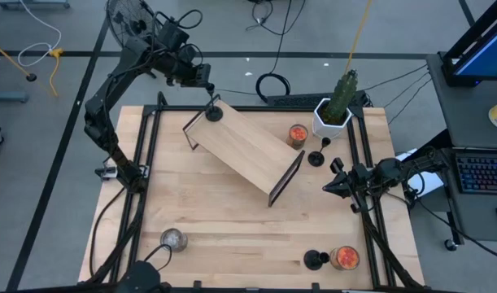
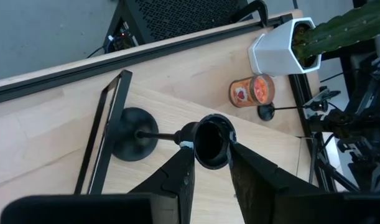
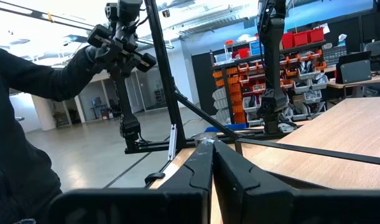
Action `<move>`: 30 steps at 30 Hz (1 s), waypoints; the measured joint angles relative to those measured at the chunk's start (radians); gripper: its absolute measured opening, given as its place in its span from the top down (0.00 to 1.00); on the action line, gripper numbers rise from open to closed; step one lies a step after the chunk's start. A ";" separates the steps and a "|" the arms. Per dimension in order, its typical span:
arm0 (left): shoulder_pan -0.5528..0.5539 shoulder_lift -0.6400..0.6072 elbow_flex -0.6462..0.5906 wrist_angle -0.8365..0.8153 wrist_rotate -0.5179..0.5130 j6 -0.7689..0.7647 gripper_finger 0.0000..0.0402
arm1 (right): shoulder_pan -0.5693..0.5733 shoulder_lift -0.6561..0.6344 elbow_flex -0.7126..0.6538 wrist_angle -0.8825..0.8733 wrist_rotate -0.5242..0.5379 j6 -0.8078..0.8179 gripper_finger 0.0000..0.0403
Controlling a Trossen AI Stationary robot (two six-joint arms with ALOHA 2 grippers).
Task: Pick & Place candle stick holders
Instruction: Put the left candle holder on the shelf, then put the top candle holder on the shelf
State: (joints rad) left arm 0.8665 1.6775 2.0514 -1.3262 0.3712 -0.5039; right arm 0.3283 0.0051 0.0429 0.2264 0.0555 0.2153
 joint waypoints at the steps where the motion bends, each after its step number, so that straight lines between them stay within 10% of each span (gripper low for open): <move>1: 0.003 0.000 0.000 -0.001 -0.001 0.005 0.75 | 0.000 0.000 0.000 0.000 0.000 0.000 0.99; 30: 0.062 -0.111 0.001 -0.055 -0.009 0.099 0.75 | 0.000 0.000 0.000 0.001 0.000 0.008 0.99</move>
State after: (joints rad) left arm 0.9281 1.5670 2.0521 -1.3812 0.3625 -0.4049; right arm 0.3282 0.0051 0.0431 0.2272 0.0551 0.2230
